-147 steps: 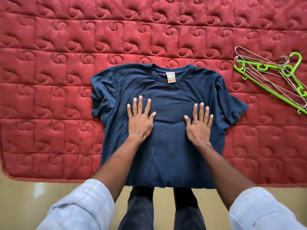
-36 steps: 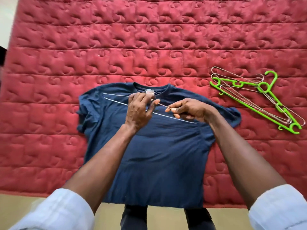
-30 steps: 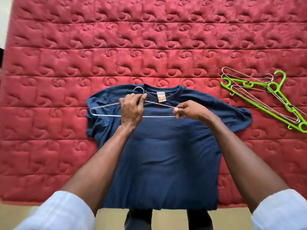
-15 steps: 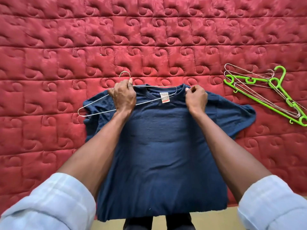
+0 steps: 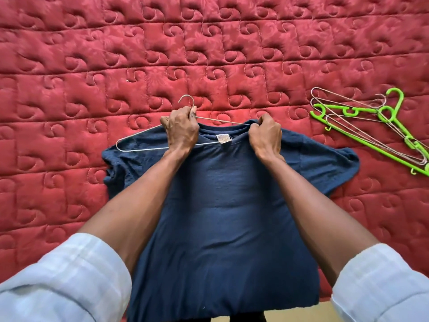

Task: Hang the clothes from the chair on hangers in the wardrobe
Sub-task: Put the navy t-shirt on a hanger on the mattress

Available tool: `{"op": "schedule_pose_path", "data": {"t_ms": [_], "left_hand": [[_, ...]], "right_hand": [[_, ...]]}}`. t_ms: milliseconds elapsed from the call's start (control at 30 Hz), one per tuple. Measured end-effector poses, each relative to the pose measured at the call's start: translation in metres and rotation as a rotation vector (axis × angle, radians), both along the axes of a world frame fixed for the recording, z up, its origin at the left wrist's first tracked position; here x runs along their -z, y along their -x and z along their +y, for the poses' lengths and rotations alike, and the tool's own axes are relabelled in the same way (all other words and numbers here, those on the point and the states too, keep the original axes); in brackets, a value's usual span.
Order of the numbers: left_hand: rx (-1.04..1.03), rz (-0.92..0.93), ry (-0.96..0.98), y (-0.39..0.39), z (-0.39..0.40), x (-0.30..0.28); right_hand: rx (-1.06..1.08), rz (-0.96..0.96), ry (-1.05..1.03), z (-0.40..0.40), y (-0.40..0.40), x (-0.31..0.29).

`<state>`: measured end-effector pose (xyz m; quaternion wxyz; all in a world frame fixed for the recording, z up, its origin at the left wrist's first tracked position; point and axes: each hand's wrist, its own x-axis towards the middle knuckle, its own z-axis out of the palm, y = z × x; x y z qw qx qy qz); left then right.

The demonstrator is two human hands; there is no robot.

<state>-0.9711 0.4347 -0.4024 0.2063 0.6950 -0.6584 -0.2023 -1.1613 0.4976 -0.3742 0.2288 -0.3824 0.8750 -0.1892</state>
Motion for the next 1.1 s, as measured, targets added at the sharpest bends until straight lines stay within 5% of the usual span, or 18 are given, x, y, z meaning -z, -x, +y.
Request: {"op": "schedule_pose_path", "data": {"t_ms": [367, 567, 667, 767, 900, 1100], "left_hand": [[0.108, 0.238, -0.15, 0.107, 0.008, 0.003], [0.101, 0.451, -0.128, 0.119, 0.011, -0.003], [0.124, 0.486, -0.1, 0.118, 0.014, -0.008], [0.161, 0.421, -0.054, 0.107, 0.017, -0.003], [0.114, 0.095, 0.044, 0.075, 0.018, 0.013], [0.141, 0.114, 0.173, 0.059, 0.019, 0.019]], "right_hand": [[-0.068, -0.32, 0.138, -0.021, 0.013, -0.006], [-0.276, -0.026, 0.138, -0.012, 0.027, 0.002], [-0.339, -0.189, 0.137, -0.015, 0.027, 0.007], [-0.353, -0.239, 0.141, -0.019, 0.033, 0.012], [-0.272, -0.306, 0.161, -0.018, 0.043, 0.02], [-0.128, -0.542, 0.068, -0.026, 0.032, 0.017]]}}
